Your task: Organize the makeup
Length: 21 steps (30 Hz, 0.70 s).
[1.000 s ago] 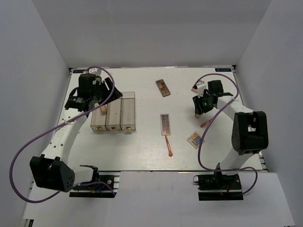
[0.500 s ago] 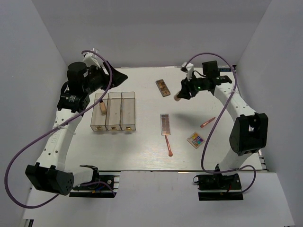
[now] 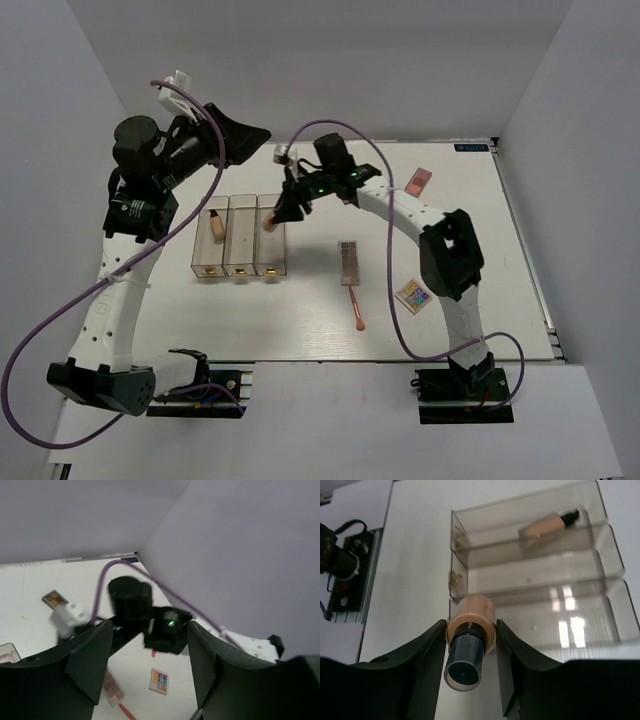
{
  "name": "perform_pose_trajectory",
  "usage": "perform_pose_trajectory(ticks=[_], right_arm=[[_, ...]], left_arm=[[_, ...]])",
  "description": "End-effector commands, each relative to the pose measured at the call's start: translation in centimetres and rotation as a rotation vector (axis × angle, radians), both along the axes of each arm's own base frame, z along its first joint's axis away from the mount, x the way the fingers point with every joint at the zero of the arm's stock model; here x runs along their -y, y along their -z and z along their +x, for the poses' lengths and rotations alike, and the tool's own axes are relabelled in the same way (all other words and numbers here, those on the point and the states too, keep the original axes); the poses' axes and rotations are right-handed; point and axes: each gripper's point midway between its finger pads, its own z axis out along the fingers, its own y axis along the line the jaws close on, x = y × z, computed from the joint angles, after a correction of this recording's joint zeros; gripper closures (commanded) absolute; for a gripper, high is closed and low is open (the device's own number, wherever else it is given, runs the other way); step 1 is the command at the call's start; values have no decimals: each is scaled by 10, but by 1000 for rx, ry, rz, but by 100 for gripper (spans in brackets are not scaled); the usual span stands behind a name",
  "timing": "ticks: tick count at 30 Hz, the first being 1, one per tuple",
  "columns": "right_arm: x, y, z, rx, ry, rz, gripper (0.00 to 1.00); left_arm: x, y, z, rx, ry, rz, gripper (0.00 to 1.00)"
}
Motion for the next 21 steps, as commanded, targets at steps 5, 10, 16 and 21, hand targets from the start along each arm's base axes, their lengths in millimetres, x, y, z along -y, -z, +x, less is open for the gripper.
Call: perform_pose_trajectory(ticks=[5, 10, 16, 21], right_arm=[[-88, -60, -21, 102, -102, 257, 100], [-131, -39, -44, 108, -117, 282, 100], [-166, -23, -43, 172, -56, 323, 100], [-189, -3, -32, 217, 5, 330, 100]], left_arm=[[0, -40, -30, 108, 32, -39, 29], [-2, -39, -36, 99, 27, -49, 29], [-4, -30, -39, 65, 15, -45, 29], [-5, -28, -40, 47, 12, -51, 29]])
